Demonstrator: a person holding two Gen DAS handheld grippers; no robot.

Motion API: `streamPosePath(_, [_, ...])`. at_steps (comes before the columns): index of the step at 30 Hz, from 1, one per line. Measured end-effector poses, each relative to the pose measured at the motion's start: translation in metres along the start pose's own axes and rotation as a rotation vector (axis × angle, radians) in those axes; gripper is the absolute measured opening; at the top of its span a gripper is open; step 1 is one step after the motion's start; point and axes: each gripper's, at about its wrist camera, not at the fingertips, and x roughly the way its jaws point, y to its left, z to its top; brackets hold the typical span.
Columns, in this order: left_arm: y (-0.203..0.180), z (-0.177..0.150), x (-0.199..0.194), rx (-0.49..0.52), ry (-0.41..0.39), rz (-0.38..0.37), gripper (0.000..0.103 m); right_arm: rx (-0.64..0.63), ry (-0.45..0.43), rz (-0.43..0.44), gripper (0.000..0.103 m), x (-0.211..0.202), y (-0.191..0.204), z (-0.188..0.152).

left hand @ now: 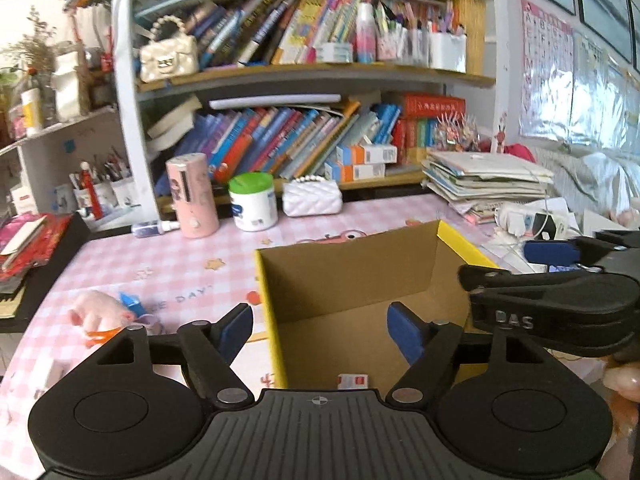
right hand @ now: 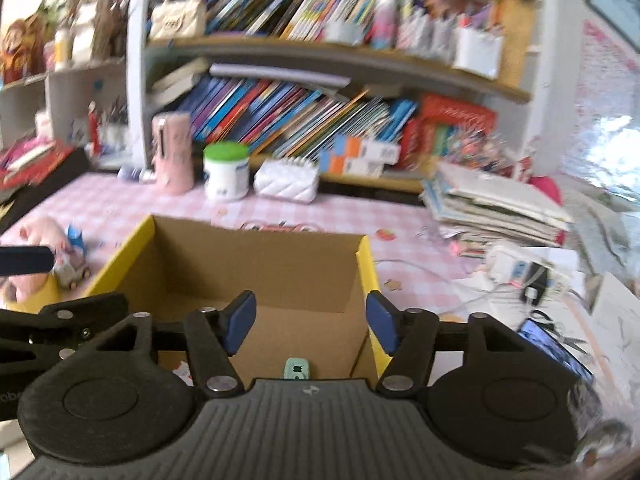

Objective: Organize objects
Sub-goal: 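Open both tools to drop the white box and green clip inside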

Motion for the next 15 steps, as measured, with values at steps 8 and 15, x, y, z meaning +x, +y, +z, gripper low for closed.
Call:
streamPosePath(8, [0.03, -0.026, -0.03, -0.027, 0.002, 0.007, 0.082, 0.053, -0.024, -0.082, 0.063, -0.05, 0.025, -0.024])
streamPosePath(15, [0.065, -0.053, -0.047, -0.036, 0.073, 0.033, 0.082, 0.044, 0.049, -0.128, 0.069, -0.068, 0.067, -0.044])
